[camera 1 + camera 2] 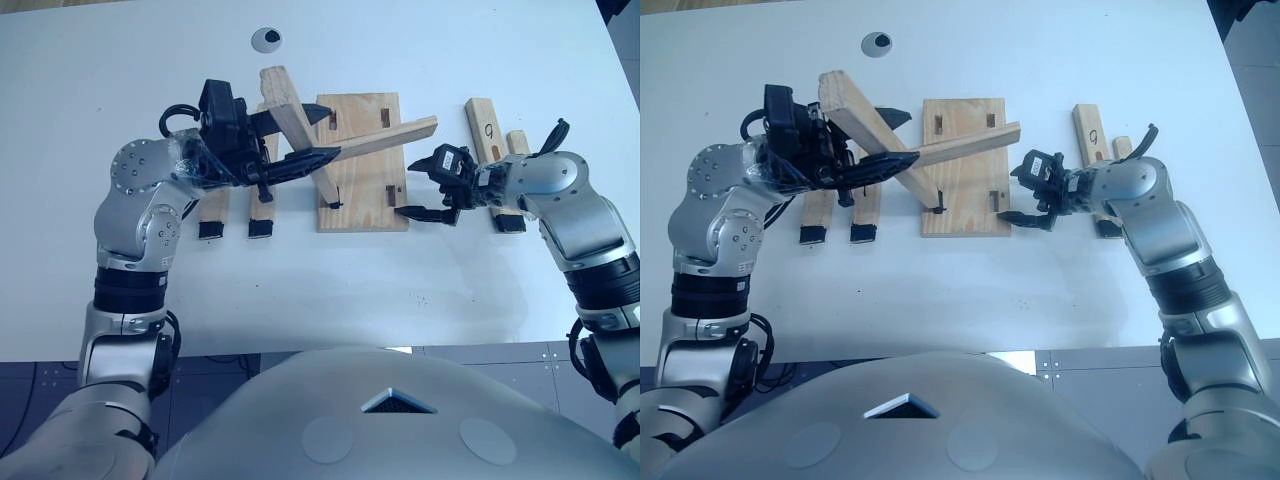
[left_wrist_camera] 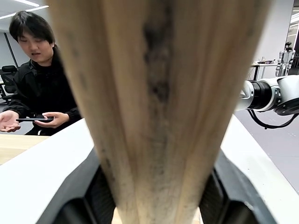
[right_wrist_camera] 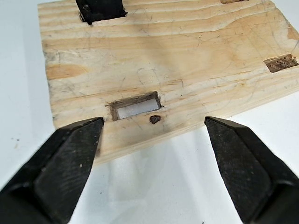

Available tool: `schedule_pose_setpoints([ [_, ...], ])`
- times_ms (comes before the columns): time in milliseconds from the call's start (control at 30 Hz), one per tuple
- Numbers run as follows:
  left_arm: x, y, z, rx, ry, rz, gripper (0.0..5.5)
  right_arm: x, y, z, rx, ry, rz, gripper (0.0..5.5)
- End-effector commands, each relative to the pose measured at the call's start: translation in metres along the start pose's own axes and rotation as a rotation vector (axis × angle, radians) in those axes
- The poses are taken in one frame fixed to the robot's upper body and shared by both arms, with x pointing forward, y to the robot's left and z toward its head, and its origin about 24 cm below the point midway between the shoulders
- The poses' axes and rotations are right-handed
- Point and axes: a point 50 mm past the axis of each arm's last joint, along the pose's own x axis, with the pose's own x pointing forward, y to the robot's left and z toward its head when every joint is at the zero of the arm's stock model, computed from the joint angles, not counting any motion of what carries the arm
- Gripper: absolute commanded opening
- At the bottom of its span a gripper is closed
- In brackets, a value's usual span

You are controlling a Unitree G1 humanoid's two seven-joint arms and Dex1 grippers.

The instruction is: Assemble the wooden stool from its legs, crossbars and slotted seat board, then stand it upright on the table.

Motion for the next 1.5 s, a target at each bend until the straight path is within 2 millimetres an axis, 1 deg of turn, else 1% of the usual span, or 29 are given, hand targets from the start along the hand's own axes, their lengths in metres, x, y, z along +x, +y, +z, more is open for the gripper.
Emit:
schedule_pose_setpoints([
  [33, -0.007, -0.007, -0.033, -0.116, 0.185, -0.006, 2.02, 0.011, 0.019, -0.041, 0.106, 0.171, 0.045, 3.99],
  [133, -0.006, -0.004, -0.039, -0.078, 0.257, -0.032, 2.02, 0.012, 0.021, -0.041, 0.109, 0.168, 0.047, 3.99],
  [267, -0.001, 0.005, -0.040, -0.019, 0.326, -0.078, 2.02, 0.015, 0.023, -0.039, 0.107, 0.157, 0.058, 3.99],
  [367, 0.004, 0.004, -0.041, -0.028, 0.332, -0.104, 2.02, 0.018, 0.025, -0.039, 0.107, 0.153, 0.067, 3.99],
  [433, 0.004, 0.003, -0.045, -0.043, 0.345, -0.107, 2.02, 0.018, 0.026, -0.039, 0.111, 0.152, 0.068, 3.99],
  [500, 0.000, 0.003, -0.043, -0.068, 0.331, -0.093, 2.02, 0.018, 0.026, -0.041, 0.115, 0.154, 0.067, 3.99],
  [633, -0.007, 0.003, -0.027, -0.126, 0.232, -0.042, 2.02, 0.019, 0.026, -0.042, 0.123, 0.155, 0.063, 3.99],
  [733, -0.007, -0.001, -0.021, -0.151, 0.187, -0.034, 2.02, 0.018, 0.027, -0.043, 0.127, 0.158, 0.061, 3.99],
  [900, -0.004, -0.008, -0.022, -0.163, 0.196, -0.060, 2.02, 0.017, 0.026, -0.043, 0.127, 0.166, 0.060, 3.99],
  [1033, -0.008, -0.008, -0.029, -0.115, 0.269, -0.065, 2.02, 0.016, 0.026, -0.043, 0.126, 0.167, 0.061, 3.99],
  [1133, -0.005, -0.003, -0.029, -0.088, 0.288, -0.060, 2.02, 0.017, 0.028, -0.042, 0.126, 0.163, 0.063, 3.99],
  [1267, 0.002, 0.001, -0.035, -0.068, 0.314, -0.081, 2.02, 0.019, 0.031, -0.042, 0.123, 0.158, 0.074, 3.99],
  [1367, -0.002, 0.005, -0.036, -0.073, 0.322, -0.073, 2.02, 0.019, 0.032, -0.042, 0.121, 0.159, 0.081, 3.99],
  [1500, -0.009, 0.008, -0.029, -0.104, 0.296, -0.046, 2.01, 0.018, 0.033, -0.043, 0.125, 0.160, 0.084, 3.99],
])
